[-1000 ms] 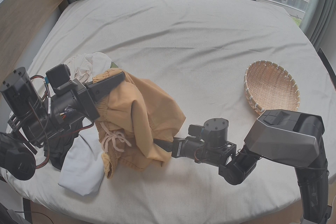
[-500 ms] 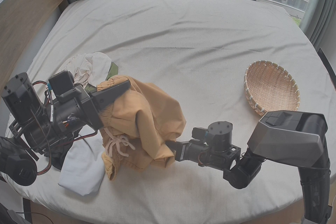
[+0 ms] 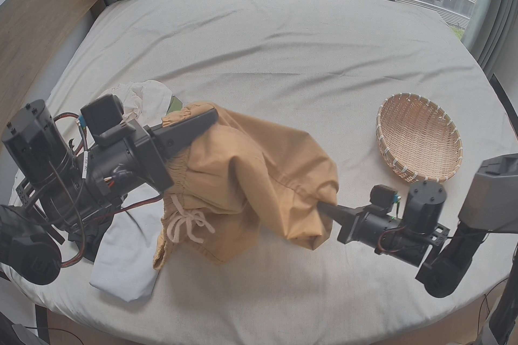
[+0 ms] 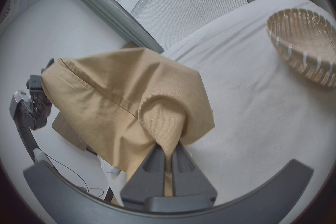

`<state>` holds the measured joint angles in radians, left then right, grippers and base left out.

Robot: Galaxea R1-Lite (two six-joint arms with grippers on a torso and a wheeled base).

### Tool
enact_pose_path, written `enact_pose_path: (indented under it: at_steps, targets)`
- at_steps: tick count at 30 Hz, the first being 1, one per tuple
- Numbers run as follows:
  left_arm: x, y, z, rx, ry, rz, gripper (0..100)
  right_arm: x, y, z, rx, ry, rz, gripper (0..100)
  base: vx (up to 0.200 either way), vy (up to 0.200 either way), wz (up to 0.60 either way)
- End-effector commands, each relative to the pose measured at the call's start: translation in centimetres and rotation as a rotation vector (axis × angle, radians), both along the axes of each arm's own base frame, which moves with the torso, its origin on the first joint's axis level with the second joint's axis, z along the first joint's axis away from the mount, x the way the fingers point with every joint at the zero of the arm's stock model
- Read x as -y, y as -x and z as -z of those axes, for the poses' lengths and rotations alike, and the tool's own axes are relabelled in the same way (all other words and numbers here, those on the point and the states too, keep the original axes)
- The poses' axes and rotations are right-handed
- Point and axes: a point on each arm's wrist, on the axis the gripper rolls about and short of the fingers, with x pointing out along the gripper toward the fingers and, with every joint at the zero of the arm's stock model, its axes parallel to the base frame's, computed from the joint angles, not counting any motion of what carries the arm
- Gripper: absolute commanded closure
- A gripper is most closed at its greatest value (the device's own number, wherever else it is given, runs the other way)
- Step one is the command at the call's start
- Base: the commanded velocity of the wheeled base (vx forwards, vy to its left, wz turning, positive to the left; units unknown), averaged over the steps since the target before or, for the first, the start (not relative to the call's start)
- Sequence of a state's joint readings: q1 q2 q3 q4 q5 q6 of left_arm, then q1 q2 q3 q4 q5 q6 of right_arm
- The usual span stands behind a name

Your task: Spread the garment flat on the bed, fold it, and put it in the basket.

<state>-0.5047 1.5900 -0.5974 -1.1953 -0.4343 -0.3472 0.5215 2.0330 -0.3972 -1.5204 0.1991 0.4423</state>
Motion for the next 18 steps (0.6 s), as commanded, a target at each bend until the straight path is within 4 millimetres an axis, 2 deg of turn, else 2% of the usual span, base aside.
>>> enact_pose_path:
  at_steps: [1,6,7,12,18]
  targets:
    - [0.9,0.2,-0.5,-0.036,0.050,0.017,100,3.3,2.7,-5.6,0.147,-0.063,0.059,100,0.000,0.000,0.00]
    - [0.7,0.0,1.4,-0.112,0.027,-0.016,100,4.8,3.4,-6.3,0.136,-0.009,0.082,100,0.000,0.000,0.00]
    - [0.5,-0.6,2.8,-0.151,0.007,-0.044,100,5.7,3.6,-5.7,0.099,0.037,0.075,100,0.000,0.000,0.00]
    - [-0.6,-2.4,4.6,-0.204,-0.020,-0.126,100,6.9,3.0,-4.0,0.036,0.148,0.100,100,0.000,0.000,0.00]
    - [-3.3,-3.0,6.8,-0.277,-0.044,-0.220,100,7.5,1.0,-0.9,-0.034,0.257,0.116,100,0.000,0.000,0.00]
